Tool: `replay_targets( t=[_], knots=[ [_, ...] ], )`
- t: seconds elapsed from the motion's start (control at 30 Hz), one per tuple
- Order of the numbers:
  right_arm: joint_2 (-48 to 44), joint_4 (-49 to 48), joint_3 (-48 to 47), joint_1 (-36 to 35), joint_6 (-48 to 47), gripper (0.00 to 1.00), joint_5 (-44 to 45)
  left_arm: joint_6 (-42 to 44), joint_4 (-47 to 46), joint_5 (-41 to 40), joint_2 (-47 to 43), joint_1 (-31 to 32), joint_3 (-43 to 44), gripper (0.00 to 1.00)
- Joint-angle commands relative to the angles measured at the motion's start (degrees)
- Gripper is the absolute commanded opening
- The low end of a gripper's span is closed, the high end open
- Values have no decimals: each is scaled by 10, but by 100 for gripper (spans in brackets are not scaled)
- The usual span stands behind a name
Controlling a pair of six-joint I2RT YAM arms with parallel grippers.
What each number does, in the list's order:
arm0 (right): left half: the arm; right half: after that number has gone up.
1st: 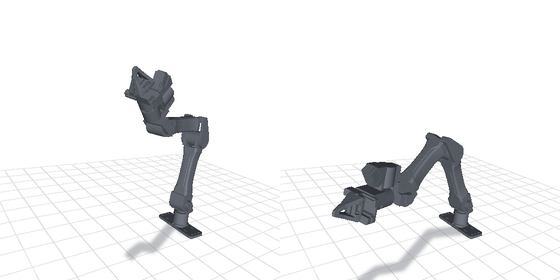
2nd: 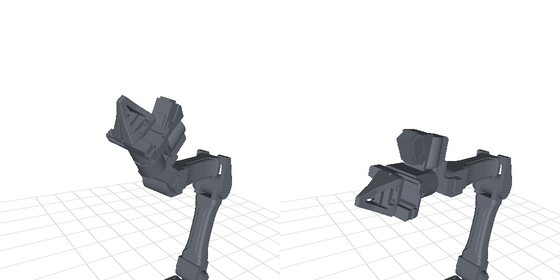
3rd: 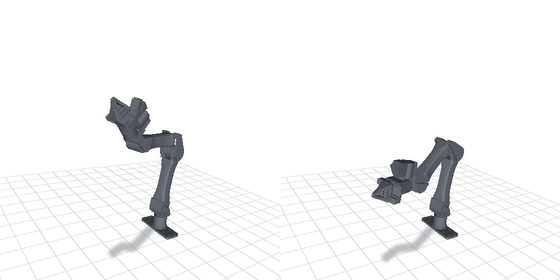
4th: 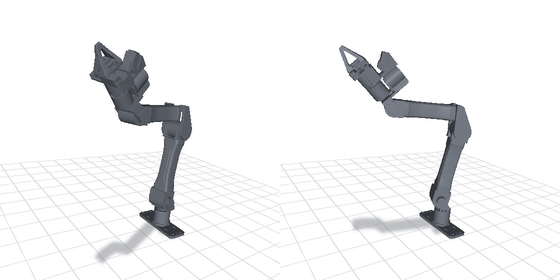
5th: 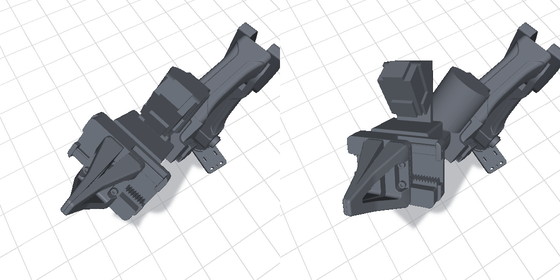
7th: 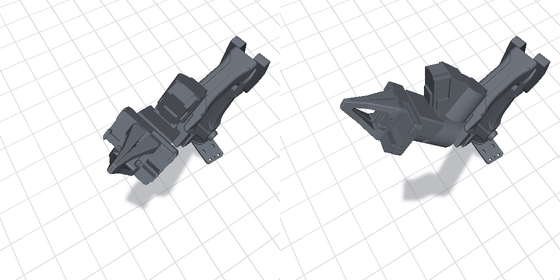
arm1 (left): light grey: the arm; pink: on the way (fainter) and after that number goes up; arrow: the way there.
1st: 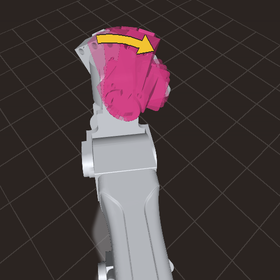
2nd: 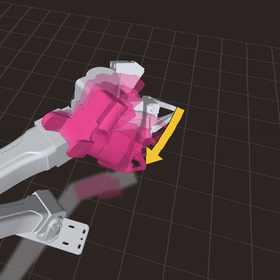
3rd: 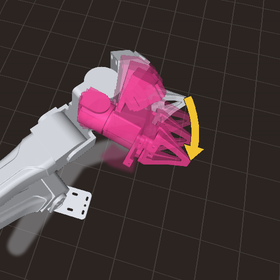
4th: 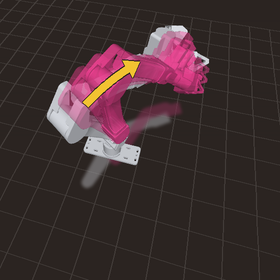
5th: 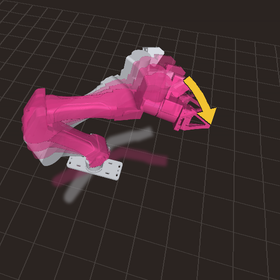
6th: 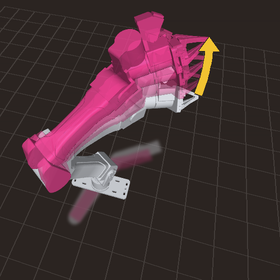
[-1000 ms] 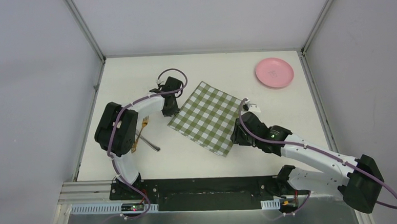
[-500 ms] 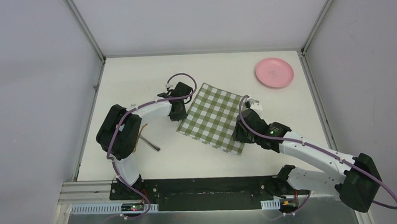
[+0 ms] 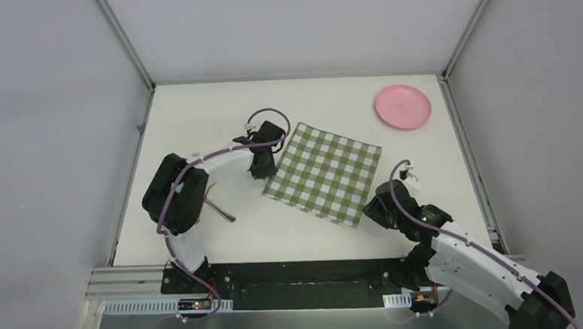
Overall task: Set the dinner table for one person
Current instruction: Flatten out the napkin at the center of the board.
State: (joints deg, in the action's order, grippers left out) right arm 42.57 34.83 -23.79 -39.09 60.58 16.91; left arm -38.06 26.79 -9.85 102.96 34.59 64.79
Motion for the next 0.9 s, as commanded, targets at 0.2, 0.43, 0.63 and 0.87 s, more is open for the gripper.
replay_targets(
  t=[0.2,0.43,0.63,0.87],
  knots=[
    [-134,67,74,0,130,41,-36,-14,14,30,5,23,22,23],
    [-148,71,86,-3,133,42,-41,-19,14,29,5,30,24,23],
    [-127,51,79,-4,127,42,-36,-18,15,26,4,32,25,23],
    [-96,18,77,-4,123,42,-38,-18,17,25,0,32,24,23]
  ],
)
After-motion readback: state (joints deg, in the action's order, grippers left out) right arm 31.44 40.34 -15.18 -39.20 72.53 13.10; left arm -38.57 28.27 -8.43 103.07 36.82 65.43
